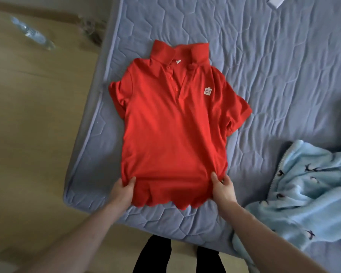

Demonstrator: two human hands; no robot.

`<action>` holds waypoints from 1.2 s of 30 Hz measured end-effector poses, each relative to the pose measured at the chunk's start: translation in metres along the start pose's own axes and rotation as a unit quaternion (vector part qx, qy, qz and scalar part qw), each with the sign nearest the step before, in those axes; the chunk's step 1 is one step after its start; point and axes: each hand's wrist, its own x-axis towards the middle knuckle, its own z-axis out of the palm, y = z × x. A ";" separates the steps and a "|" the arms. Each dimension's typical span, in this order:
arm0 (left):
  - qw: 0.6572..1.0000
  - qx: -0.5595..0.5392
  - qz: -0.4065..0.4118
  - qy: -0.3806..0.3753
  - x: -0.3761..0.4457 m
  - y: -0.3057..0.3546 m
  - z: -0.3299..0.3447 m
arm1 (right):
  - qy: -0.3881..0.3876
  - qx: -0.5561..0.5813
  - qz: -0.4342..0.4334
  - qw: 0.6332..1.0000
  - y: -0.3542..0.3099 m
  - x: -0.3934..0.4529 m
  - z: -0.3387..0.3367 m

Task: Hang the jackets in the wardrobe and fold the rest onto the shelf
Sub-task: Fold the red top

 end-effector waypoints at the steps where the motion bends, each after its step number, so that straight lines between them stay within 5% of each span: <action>1: 0.999 0.032 0.020 0.023 -0.005 -0.002 -0.008 | 0.036 -0.013 -0.013 0.999 0.003 -0.004 -0.015; 6: 0.985 0.156 0.062 -0.033 -0.027 -0.020 -0.038 | 0.080 -0.216 -0.087 0.969 0.015 -0.024 -0.064; 10: 0.951 0.288 0.014 -0.114 -0.025 -0.043 -0.044 | 0.014 -0.411 -0.014 0.912 0.030 -0.020 -0.071; 13: 0.889 0.418 -0.021 -0.186 -0.022 -0.049 -0.049 | -0.031 -0.477 0.034 0.878 0.038 -0.018 -0.066; 16: 0.836 0.464 -0.077 -0.283 -0.008 -0.042 -0.056 | -0.102 -0.485 0.080 0.865 0.039 -0.008 -0.062; 21: 0.789 0.417 -0.211 -0.399 0.010 -0.001 -0.075 | -0.289 -0.340 0.232 0.864 0.028 -0.010 -0.069; 26: 0.735 0.559 -0.176 -0.340 0.024 -0.011 -0.088 | -0.140 -0.587 0.020 0.797 0.025 -0.012 -0.071; 31: 0.818 0.544 -0.005 -0.188 0.056 0.020 -0.091 | -0.021 -0.488 0.029 0.872 0.008 -0.003 -0.062; 36: 0.947 0.308 0.091 -0.012 0.110 0.102 -0.071 | 0.056 -0.345 -0.128 0.928 -0.044 0.027 -0.030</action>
